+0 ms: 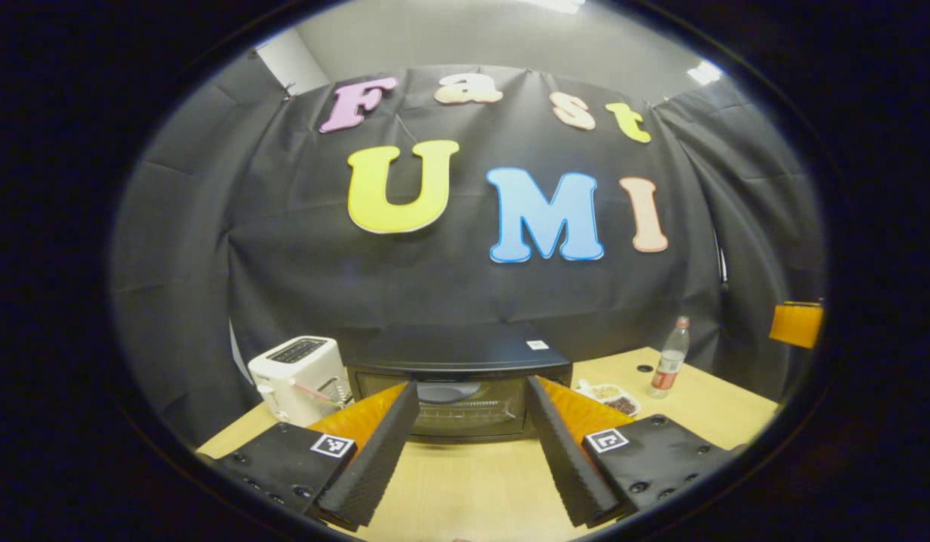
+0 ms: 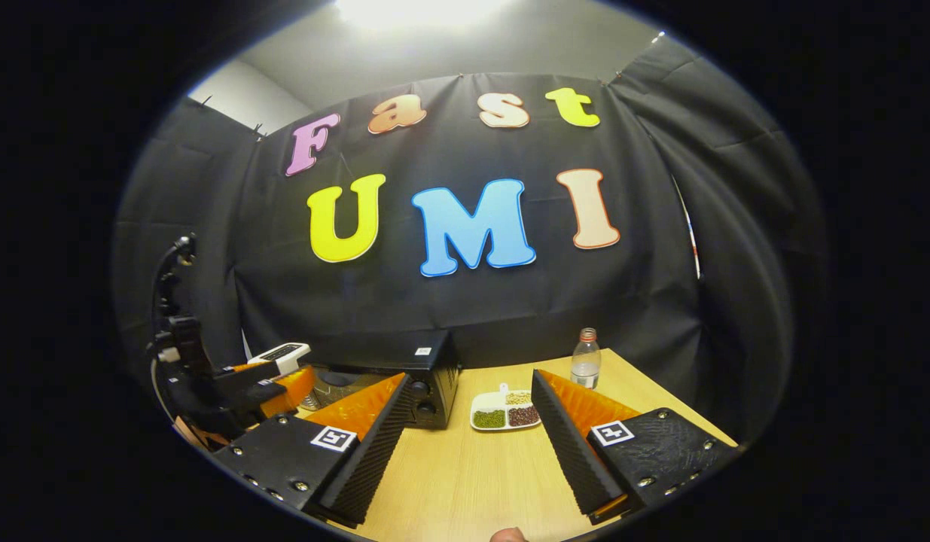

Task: Open the electric oven with the left hand, put the food in, and close the electric oven.

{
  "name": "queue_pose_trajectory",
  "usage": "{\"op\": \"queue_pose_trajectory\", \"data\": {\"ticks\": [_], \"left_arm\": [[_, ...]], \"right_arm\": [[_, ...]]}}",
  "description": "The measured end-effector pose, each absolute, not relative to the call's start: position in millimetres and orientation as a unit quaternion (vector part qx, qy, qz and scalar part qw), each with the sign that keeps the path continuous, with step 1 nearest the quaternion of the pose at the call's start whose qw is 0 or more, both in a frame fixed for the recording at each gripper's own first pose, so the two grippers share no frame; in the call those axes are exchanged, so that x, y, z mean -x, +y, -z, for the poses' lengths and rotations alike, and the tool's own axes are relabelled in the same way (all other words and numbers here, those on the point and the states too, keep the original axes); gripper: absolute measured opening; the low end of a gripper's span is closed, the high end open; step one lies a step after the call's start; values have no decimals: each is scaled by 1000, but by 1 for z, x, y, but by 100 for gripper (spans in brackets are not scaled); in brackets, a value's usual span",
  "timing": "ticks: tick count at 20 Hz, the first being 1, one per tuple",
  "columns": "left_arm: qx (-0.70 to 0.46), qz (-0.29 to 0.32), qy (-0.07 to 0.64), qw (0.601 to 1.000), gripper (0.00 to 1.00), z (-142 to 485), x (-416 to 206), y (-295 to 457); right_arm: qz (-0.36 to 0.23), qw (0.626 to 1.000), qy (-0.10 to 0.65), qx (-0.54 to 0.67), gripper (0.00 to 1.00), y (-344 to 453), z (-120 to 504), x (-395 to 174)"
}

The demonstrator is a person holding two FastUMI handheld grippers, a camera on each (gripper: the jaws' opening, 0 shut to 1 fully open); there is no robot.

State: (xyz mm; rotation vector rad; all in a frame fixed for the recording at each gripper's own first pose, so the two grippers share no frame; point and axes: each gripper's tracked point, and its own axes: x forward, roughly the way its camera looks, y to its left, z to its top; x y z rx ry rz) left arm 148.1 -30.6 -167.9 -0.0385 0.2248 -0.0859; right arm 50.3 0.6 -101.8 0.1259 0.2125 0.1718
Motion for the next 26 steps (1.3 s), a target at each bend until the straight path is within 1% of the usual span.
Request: {"op": "queue_pose_trajectory", "data": {"ticks": [2, 3, 4, 6, 7, 8, 10, 13, 14, 15, 16, 17, 18, 19, 21, 22, 23, 24, 25, 26], "left_arm": [[14, 34, 100, 994, 100, 148, -119, -38], [10, 32, 95, 995, 96, 137, -104, -42], [7, 30, 92, 995, 96, 130, -90, -45], [3, 31, 87, 996, 100, 115, -67, -52], [2, 31, 82, 996, 91, 107, -60, -53], [5, 31, 79, 996, 91, 101, -52, -52], [13, 31, 77, 997, 95, 92, -36, -49], [16, 32, 74, 997, 96, 82, -16, -37], [11, 31, 72, 997, 100, 79, -12, -31], [7, 32, 70, 997, 96, 76, -6, -25], [7, 34, 69, 997, 95, 73, -2, -21], [8, 36, 66, 997, 100, 69, 2, -16], [10, 34, 62, 997, 95, 64, 5, -9], [11, 34, 61, 998, 100, 63, 9, -4], [9, 31, 57, 998, 100, 57, 15, 8], [8, 30, 53, 998, 96, 53, 17, 14], [6, 29, 52, 998, 96, 50, 20, 19], [6, 28, 50, 998, 100, 46, 23, 24], [8, 28, 45, 999, 96, 43, 27, 27], [8, 27, 42, 999, 100, 40, 30, 31]], "right_arm": [[-90, 989, 100, -60, 98, -16, 98, -37], [-92, 990, 95, -56, 98, -24, 96, -30], [-92, 990, 89, -53, 98, -31, 93, -24], [-94, 991, 83, -48, 97, -39, 90, -11], [-95, 991, 77, -46, 98, -41, 86, -4], [-95, 992, 71, -43, 98, -42, 81, 4], [-97, 992, 65, -38, 97, -43, 78, 15], [-96, 993, 61, -40, 97, -34, 74, 26], [-97, 993, 59, -42, 97, -28, 70, 31], [-97, 993, 57, -41, 97, -22, 68, 33], [-95, 993, 55, -38, 97, -19, 65, 36], [-94, 994, 50, -35, 97, -14, 63, 40], [-93, 994, 44, -31, 97, -10, 59, 43], [-90, 995, 43, -27, 97, -6, 59, 45], [-92, 994, 42, -29, 98, 1, 56, 52], [-92, 995, 40, -29, 97, 4, 53, 55], [-92, 994, 42, -27, 97, 8, 53, 57], [-93, 994, 42, -26, 97, 11, 53, 61], [-93, 995, 37, -25, 98, 15, 49, 63], [-92, 995, 33, -24, 98, 18, 46, 65]]}}
